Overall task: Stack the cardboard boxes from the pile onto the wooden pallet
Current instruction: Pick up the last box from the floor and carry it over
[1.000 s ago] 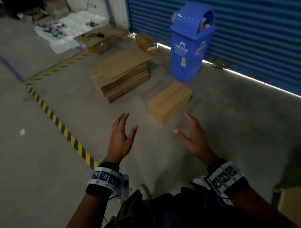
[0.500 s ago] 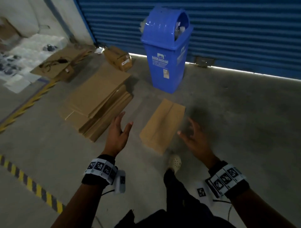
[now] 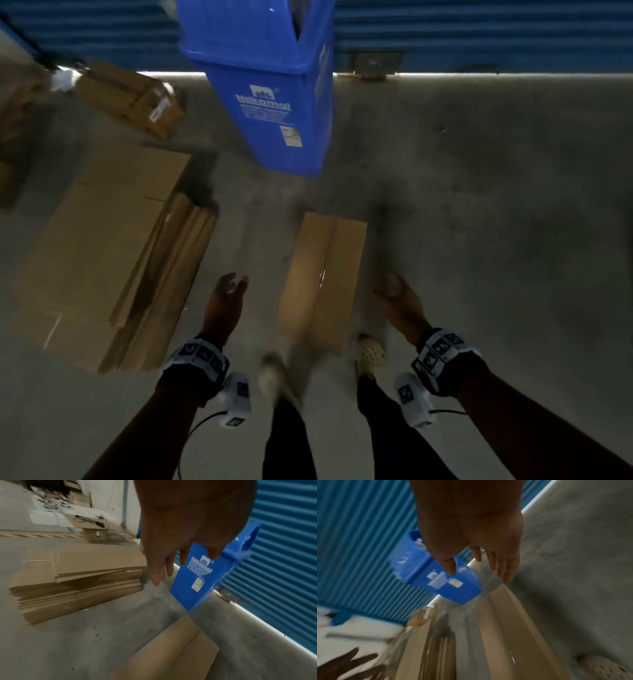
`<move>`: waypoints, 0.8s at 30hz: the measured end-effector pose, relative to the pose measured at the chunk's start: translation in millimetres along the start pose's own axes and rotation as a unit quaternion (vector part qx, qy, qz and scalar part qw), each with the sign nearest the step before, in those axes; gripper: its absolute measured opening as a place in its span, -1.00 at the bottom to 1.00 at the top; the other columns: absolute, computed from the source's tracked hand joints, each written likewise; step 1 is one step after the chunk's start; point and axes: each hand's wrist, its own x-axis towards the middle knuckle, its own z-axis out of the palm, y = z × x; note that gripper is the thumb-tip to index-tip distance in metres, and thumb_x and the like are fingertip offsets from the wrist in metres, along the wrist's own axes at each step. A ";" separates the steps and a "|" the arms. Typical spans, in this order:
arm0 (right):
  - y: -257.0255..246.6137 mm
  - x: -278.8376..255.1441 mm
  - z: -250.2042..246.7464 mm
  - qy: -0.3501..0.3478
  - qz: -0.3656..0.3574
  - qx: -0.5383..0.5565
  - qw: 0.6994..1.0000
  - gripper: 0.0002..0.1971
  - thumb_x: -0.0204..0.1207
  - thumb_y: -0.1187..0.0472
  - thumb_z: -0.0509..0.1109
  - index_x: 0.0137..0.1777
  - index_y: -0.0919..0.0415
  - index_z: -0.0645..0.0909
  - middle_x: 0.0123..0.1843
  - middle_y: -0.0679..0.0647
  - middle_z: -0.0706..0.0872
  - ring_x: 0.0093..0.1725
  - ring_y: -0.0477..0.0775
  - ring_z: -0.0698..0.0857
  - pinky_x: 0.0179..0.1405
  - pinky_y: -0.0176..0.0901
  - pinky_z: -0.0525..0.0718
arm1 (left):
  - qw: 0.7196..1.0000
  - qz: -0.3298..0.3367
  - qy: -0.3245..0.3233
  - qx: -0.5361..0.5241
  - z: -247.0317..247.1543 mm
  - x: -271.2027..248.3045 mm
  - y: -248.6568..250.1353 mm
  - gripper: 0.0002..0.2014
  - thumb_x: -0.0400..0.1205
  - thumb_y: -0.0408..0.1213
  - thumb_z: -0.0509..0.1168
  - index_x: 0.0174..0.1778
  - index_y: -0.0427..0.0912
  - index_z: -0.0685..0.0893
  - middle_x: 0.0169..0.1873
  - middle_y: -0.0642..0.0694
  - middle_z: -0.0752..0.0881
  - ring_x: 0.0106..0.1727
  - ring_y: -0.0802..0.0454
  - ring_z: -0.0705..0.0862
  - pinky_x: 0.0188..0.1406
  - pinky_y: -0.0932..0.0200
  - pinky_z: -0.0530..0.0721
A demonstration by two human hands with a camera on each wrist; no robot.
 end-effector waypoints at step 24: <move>191.8 311.8 239.2 0.004 0.236 0.169 0.957 -0.46 0.62 -0.25 0.32 0.48 0.04 0.54 0.41 0.00 0.62 0.29 0.03 0.60 0.32 -0.07 0.57 | 0.938 -0.226 -0.254 -0.072 272.8 362.7 -236.8 0.02 0.26 0.69 0.29 0.51 0.05 0.62 0.44 -0.03 0.67 0.49 -0.17 0.60 0.55 -0.26 0.47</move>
